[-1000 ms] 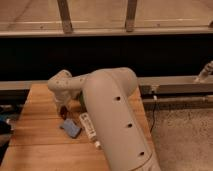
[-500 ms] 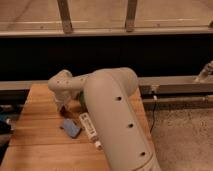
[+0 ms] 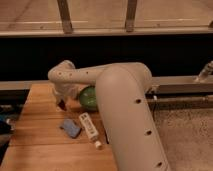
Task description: Place the pepper in the ceramic bowl
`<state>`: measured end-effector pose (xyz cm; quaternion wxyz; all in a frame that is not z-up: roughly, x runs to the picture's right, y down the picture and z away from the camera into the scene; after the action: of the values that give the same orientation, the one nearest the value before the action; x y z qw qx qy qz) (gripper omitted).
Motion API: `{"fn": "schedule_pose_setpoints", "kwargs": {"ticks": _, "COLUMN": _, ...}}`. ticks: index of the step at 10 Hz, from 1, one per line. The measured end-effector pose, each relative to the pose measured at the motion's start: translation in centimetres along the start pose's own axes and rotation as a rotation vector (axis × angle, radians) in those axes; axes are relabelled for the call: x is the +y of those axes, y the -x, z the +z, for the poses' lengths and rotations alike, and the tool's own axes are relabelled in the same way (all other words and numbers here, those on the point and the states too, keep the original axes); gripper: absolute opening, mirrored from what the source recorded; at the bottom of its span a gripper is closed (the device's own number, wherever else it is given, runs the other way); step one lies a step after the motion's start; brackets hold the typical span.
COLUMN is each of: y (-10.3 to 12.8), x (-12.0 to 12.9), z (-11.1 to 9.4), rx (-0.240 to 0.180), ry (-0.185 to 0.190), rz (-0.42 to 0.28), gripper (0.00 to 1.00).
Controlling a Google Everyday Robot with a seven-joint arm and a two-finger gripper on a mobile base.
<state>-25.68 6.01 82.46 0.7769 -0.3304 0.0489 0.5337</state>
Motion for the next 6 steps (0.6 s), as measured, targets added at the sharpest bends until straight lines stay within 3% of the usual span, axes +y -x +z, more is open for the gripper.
{"fn": "schedule_pose_setpoints", "kwargs": {"ticks": 2, "y": 0.7, "x": -0.6, "z": -4.3, "rx": -0.039, "ry": -0.024, "rz": -0.003, "gripper": 0.0}}
{"fn": "schedule_pose_setpoints", "kwargs": {"ticks": 4, "y": 1.0, "x": -4.2, "z": -8.9, "rx": -0.077, "ry": -0.073, "rz": 0.018, "gripper": 0.0}}
{"fn": "schedule_pose_setpoints", "kwargs": {"ticks": 6, "y": 0.7, "x": -8.7, "z": -11.0, "rx": -0.095, "ry": -0.113, "rz": 0.071, "gripper": 0.0}}
